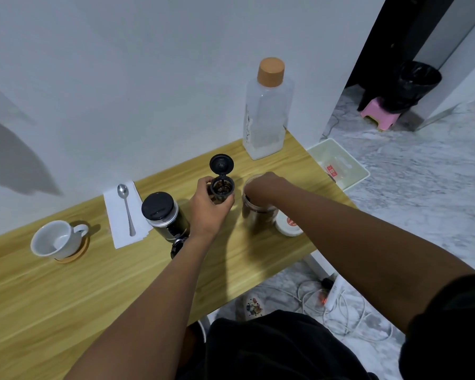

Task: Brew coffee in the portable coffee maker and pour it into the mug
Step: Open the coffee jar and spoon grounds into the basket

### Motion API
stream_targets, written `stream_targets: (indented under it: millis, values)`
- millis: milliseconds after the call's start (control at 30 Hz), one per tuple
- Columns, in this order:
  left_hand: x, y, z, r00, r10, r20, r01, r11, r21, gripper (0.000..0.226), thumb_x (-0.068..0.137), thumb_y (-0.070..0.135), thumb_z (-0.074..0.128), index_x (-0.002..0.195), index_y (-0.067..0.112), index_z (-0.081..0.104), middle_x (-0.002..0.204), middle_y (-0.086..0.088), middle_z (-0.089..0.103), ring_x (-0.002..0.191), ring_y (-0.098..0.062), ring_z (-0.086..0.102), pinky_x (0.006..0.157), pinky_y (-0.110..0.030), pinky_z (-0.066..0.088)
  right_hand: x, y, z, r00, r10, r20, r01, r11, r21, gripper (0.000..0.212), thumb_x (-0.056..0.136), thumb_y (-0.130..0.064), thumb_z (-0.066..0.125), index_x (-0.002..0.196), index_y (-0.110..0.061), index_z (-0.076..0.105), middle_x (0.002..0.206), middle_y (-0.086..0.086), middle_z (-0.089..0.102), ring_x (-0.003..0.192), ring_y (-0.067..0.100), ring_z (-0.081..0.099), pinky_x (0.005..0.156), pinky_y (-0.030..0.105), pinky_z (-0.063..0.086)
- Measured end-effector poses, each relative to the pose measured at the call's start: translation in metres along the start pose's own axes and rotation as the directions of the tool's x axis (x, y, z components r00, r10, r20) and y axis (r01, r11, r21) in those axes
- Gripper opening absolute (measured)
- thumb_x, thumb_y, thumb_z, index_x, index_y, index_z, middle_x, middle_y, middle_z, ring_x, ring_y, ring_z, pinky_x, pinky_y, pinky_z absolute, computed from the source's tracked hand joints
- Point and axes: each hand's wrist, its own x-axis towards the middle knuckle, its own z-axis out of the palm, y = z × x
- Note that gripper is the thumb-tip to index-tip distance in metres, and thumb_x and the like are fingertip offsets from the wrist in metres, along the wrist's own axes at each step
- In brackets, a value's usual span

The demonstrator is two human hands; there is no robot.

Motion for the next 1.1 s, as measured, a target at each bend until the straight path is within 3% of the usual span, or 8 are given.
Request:
stream_targets:
  millis: [100, 233, 333, 400, 533, 800, 900, 1100]
  values:
    - [0.001, -0.001, -0.001, 1.000, 0.001, 0.002, -0.001, 1.000, -0.001, 0.048, 0.080, 0.017, 0.083, 0.117, 0.019, 0.054, 0.103, 0.002, 0.067, 0.095, -0.012, 0.064, 0.075, 0.001, 0.042, 0.001, -0.001, 0.000, 0.999, -0.033, -0.017, 0.033, 0.999, 0.034, 0.023, 0.098, -0.018, 0.048, 0.113, -0.008, 0.062, 0.113, 0.010, 0.062, 0.105, 0.031, 0.059, 0.071, 0.033, 0.034]
    - [0.002, 0.000, -0.003, 1.000, -0.001, 0.008, 0.001, 1.000, -0.010, 0.046, 0.080, 0.016, 0.083, 0.115, 0.022, 0.052, 0.101, 0.004, 0.066, 0.092, -0.008, 0.063, 0.074, 0.001, 0.042, -0.004, -0.001, -0.005, 0.990, 0.126, -0.059, -0.102, 0.945, 0.312, 0.005, 0.096, -0.014, 0.050, 0.095, -0.013, 0.055, 0.087, 0.000, 0.058, 0.067, 0.019, 0.053, 0.052, 0.028, 0.034]
    - [0.005, 0.002, -0.004, 1.000, -0.005, 0.021, 0.005, 1.000, -0.010, 0.045, 0.081, 0.015, 0.082, 0.115, 0.021, 0.052, 0.100, 0.004, 0.066, 0.089, -0.005, 0.062, 0.073, 0.001, 0.041, -0.005, 0.007, -0.008, 0.988, 0.127, -0.091, -0.090, 0.939, 0.333, 0.012, 0.092, -0.009, 0.056, 0.081, -0.010, 0.050, 0.071, 0.000, 0.054, 0.053, 0.016, 0.049, 0.043, 0.025, 0.033]
    - [0.009, 0.004, -0.004, 1.000, 0.003, 0.020, -0.003, 1.000, -0.006, 0.045, 0.081, 0.014, 0.082, 0.115, 0.019, 0.053, 0.099, 0.005, 0.064, 0.086, 0.000, 0.061, 0.071, 0.002, 0.039, -0.009, 0.011, -0.014, 0.988, 0.123, -0.088, -0.086, 0.937, 0.338, 0.014, 0.086, -0.008, 0.066, 0.078, -0.008, 0.055, 0.067, 0.003, 0.058, 0.051, 0.017, 0.052, 0.044, 0.025, 0.039]
    - [0.016, 0.007, 0.000, 1.000, 0.018, 0.024, -0.018, 1.000, 0.014, 0.048, 0.081, 0.014, 0.082, 0.121, 0.011, 0.056, 0.101, 0.003, 0.064, 0.091, -0.009, 0.061, 0.071, 0.004, 0.037, -0.012, 0.018, -0.017, 0.991, 0.130, -0.044, -0.105, 0.927, 0.359, 0.031, 0.077, -0.007, 0.080, 0.069, -0.008, 0.050, 0.063, 0.006, 0.056, 0.054, 0.019, 0.052, 0.048, 0.028, 0.041]
    - [0.022, 0.005, 0.002, 0.998, 0.055, 0.038, -0.057, 0.997, 0.044, 0.051, 0.080, 0.014, 0.082, 0.123, 0.008, 0.055, 0.102, 0.002, 0.065, 0.095, -0.012, 0.061, 0.072, 0.002, 0.039, -0.014, 0.013, 0.000, 0.955, 0.248, -0.160, -0.141, 0.861, 0.489, 0.016, 0.092, -0.001, 0.059, 0.088, -0.006, 0.044, 0.074, 0.004, 0.039, 0.064, 0.017, 0.047, 0.046, 0.024, 0.028]
    - [0.021, 0.005, 0.001, 0.998, 0.057, 0.041, -0.058, 0.997, 0.047, 0.050, 0.080, 0.013, 0.083, 0.122, 0.008, 0.055, 0.101, 0.002, 0.064, 0.093, -0.011, 0.061, 0.071, 0.003, 0.039, -0.012, 0.014, 0.000, 0.943, 0.289, -0.166, -0.163, 0.835, 0.526, 0.025, 0.091, 0.003, 0.058, 0.076, -0.008, 0.041, 0.075, 0.005, 0.041, 0.070, 0.020, 0.050, 0.046, 0.024, 0.028]
    - [0.021, 0.006, 0.001, 0.997, 0.058, 0.048, -0.060, 0.997, 0.056, 0.050, 0.079, 0.013, 0.083, 0.121, 0.008, 0.056, 0.101, 0.002, 0.064, 0.088, -0.006, 0.061, 0.070, 0.004, 0.037, -0.007, 0.014, -0.008, 0.960, 0.278, -0.045, -0.194, 0.769, 0.610, 0.035, 0.090, 0.000, 0.068, 0.070, -0.008, 0.040, 0.071, 0.009, 0.047, 0.051, 0.018, 0.050, 0.034, 0.023, 0.035]
